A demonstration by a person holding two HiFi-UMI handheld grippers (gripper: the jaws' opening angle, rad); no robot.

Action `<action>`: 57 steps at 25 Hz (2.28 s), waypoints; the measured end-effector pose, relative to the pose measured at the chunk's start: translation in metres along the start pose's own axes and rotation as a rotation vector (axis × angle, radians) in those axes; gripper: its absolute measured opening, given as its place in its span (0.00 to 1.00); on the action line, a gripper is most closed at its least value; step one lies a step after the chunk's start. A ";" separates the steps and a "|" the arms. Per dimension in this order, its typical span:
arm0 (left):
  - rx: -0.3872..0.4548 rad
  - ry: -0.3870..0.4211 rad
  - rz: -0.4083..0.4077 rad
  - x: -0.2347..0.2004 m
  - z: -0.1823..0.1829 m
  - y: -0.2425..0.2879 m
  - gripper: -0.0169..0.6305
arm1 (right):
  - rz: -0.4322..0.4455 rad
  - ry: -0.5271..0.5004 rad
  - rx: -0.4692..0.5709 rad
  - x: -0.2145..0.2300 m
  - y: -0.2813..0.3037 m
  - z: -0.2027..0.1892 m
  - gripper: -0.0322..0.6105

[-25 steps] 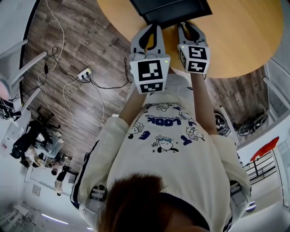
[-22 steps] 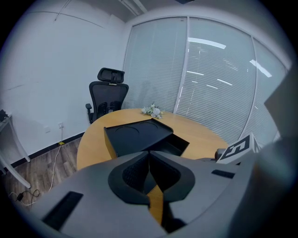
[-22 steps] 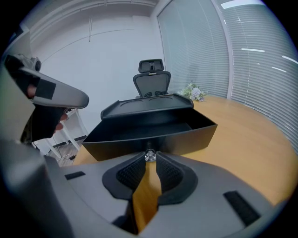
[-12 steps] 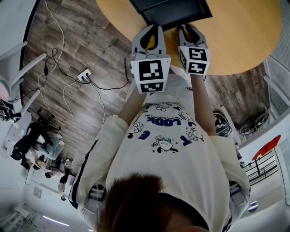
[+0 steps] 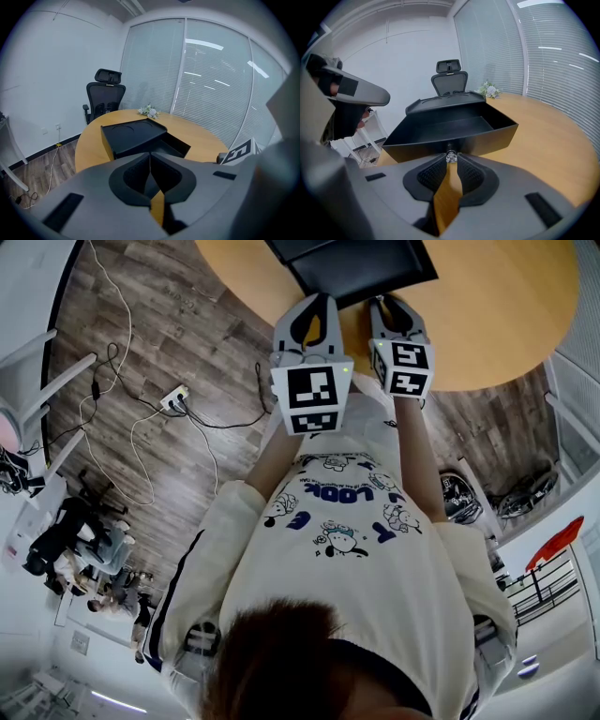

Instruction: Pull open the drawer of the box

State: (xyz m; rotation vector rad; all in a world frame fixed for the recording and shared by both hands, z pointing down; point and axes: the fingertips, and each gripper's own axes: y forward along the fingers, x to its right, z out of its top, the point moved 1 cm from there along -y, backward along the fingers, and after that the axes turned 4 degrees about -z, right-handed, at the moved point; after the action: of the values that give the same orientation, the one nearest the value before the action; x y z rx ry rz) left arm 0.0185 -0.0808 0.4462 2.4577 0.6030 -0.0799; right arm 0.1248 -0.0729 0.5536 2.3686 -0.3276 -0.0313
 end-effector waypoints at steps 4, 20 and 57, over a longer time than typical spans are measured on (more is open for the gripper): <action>0.004 0.002 -0.002 0.005 0.000 -0.001 0.06 | 0.002 -0.001 0.007 0.002 -0.001 0.001 0.18; 0.016 0.002 0.004 0.003 0.003 -0.007 0.06 | -0.027 0.075 -0.012 0.006 0.004 -0.006 0.29; 0.304 0.141 -0.033 0.015 0.138 -0.033 0.06 | -0.141 0.102 0.512 -0.006 -0.117 0.196 0.12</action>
State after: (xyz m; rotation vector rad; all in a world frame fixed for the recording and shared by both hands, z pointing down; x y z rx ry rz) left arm 0.0285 -0.1302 0.3124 2.7651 0.7393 -0.0117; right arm 0.1230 -0.1210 0.3305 2.8845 -0.1257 0.1202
